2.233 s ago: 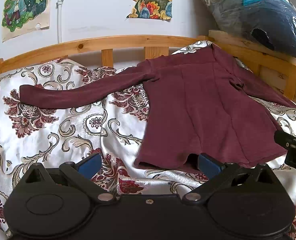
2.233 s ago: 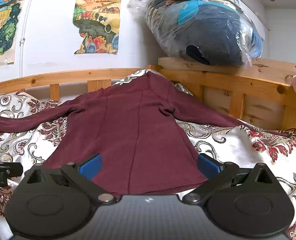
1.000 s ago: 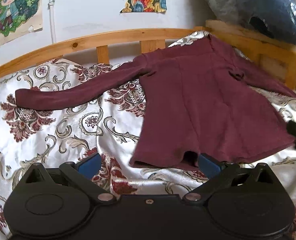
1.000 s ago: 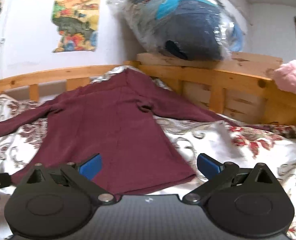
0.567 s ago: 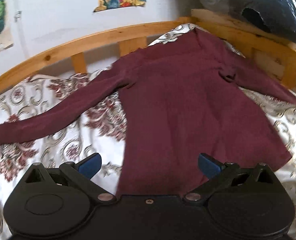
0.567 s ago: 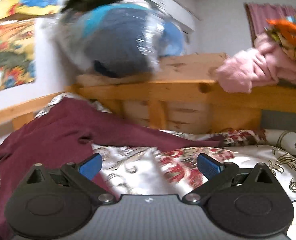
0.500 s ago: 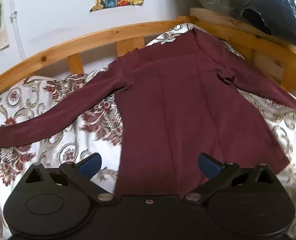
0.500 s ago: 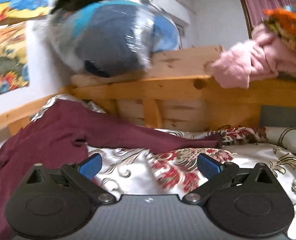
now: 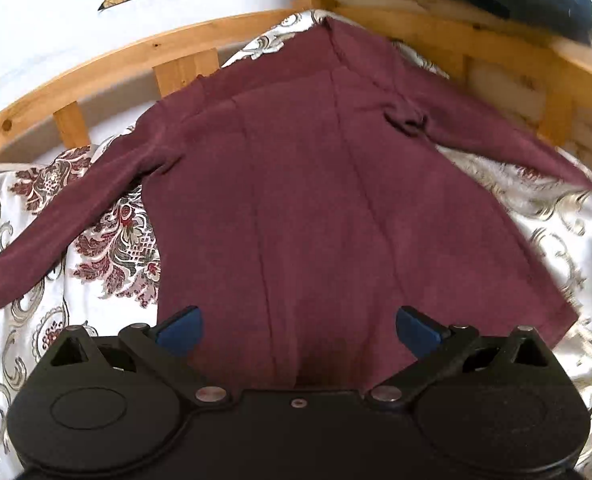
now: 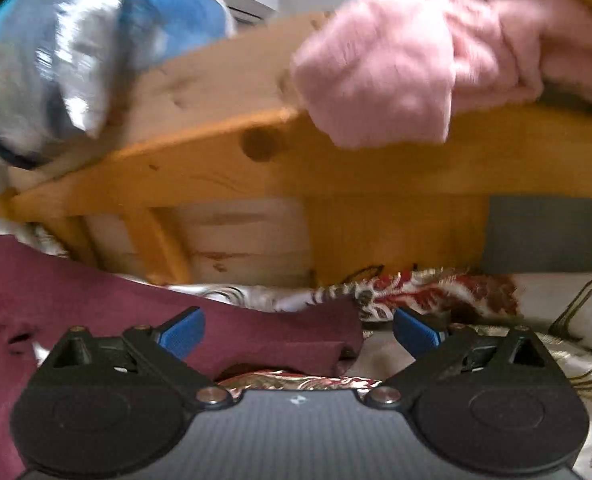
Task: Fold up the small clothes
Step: 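Reach the right tool to a maroon sleeve cuff and close on it, then carry the sleeve across the shirt body with the right tool and release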
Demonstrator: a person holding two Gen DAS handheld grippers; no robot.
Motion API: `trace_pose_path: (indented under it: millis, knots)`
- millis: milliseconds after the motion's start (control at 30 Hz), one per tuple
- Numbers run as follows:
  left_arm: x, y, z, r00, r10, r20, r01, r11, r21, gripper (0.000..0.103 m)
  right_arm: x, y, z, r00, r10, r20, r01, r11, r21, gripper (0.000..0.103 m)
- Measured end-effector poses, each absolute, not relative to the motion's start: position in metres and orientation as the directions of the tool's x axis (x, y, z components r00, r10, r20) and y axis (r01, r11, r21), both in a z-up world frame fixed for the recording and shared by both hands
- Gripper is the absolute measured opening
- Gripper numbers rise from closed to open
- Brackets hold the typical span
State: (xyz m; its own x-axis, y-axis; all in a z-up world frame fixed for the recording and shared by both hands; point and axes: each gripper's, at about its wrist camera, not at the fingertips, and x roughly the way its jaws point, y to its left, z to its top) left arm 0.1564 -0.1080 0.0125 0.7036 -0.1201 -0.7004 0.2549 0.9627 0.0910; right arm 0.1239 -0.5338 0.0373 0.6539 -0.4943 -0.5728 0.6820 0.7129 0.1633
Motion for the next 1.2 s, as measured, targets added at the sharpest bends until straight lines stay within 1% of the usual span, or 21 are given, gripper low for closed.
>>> trace_pose_path:
  millis: [100, 167, 200, 233, 267, 333, 367, 433, 533, 667, 800, 900, 1000, 1067, 1133, 1200]
  knots:
    - [0.163, -0.105, 0.01, 0.701, -0.113, -0.704, 0.26, 0.96, 0.104, 0.102, 0.133, -0.534, 0.021, 0.622, -0.504, -0.599, 0.709, 0.688, 0.157, 0.095]
    - [0.167, -0.1, 0.012, 0.701, -0.115, -0.704, 0.255, 0.962, 0.096, 0.102, 0.138, -0.532, 0.014, 0.605, -0.523, -0.6, 0.718, 0.685, 0.128, 0.089]
    - [0.169, -0.098, 0.013, 0.703, -0.116, -0.702, 0.25, 0.964, 0.091, 0.102, 0.139, -0.531, 0.013, 0.601, -0.529, -0.599, 0.72, 0.684, 0.119, 0.081]
    - [0.171, -0.095, 0.014, 0.706, -0.117, -0.699, 0.246, 0.966, 0.086, 0.102, 0.14, -0.532, 0.011, 0.602, -0.528, -0.599, 0.72, 0.683, 0.122, 0.07]
    - [0.172, -0.092, 0.016, 0.708, -0.116, -0.696, 0.241, 0.967, 0.085, 0.102, 0.143, -0.532, 0.011, 0.605, -0.524, -0.6, 0.72, 0.682, 0.131, 0.065]
    - [0.175, -0.088, 0.019, 0.714, -0.103, -0.693, 0.229, 0.969, 0.091, 0.102, 0.143, -0.537, 0.01, 0.626, -0.509, -0.591, 0.716, 0.675, 0.177, 0.033]
    - [0.176, -0.085, 0.021, 0.716, -0.099, -0.691, 0.224, 0.97, 0.093, 0.102, 0.143, -0.539, 0.011, 0.639, -0.505, -0.581, 0.713, 0.671, 0.201, 0.032]
    - [0.178, -0.08, 0.025, 0.726, -0.094, -0.681, 0.214, 0.972, 0.094, 0.102, 0.14, -0.537, 0.016, 0.669, -0.51, -0.541, 0.699, 0.678, 0.225, 0.026]
    - [0.181, -0.072, 0.03, 0.741, -0.087, -0.666, 0.194, 0.977, 0.089, 0.102, 0.138, -0.52, 0.033, 0.73, -0.504, -0.461, 0.642, 0.737, 0.21, 0.024]
    - [0.186, -0.065, 0.034, 0.749, -0.084, -0.657, 0.172, 0.983, 0.071, 0.102, 0.152, -0.476, 0.063, 0.836, -0.448, -0.318, 0.505, 0.855, 0.121, 0.024]
    - [0.188, -0.056, 0.039, 0.761, -0.083, -0.644, 0.151, 0.987, 0.05, 0.102, 0.177, -0.42, 0.091, 0.934, -0.311, -0.175, 0.319, 0.948, 0.016, 0.024]
    - [0.189, -0.044, 0.044, 0.777, -0.064, -0.626, 0.125, 0.991, 0.053, 0.102, 0.197, -0.371, 0.103, 0.98, -0.16, -0.117, 0.155, 0.987, -0.051, 0.024]
    - [0.189, -0.028, 0.048, 0.795, -0.028, -0.606, 0.073, 0.996, 0.05, 0.102, 0.21, -0.32, 0.109, 0.994, 0.018, -0.107, -0.03, 0.993, -0.114, 0.023]
    - [0.188, -0.016, 0.05, 0.807, 0.003, -0.591, 0.027, 0.999, 0.043, 0.102, 0.203, -0.285, 0.108, 0.982, 0.137, -0.126, -0.157, 0.974, -0.161, 0.023]
    - [0.189, -0.003, 0.051, 0.809, 0.03, -0.587, -0.012, 0.999, 0.036, 0.102, 0.207, -0.248, 0.098, 0.951, 0.254, -0.175, -0.289, 0.933, -0.214, 0.023]
    - [0.192, 0.01, 0.051, 0.804, 0.051, -0.592, -0.043, 0.999, 0.028, 0.102, 0.201, -0.222, 0.089, 0.917, 0.332, -0.221, -0.381, 0.894, -0.236, 0.023]
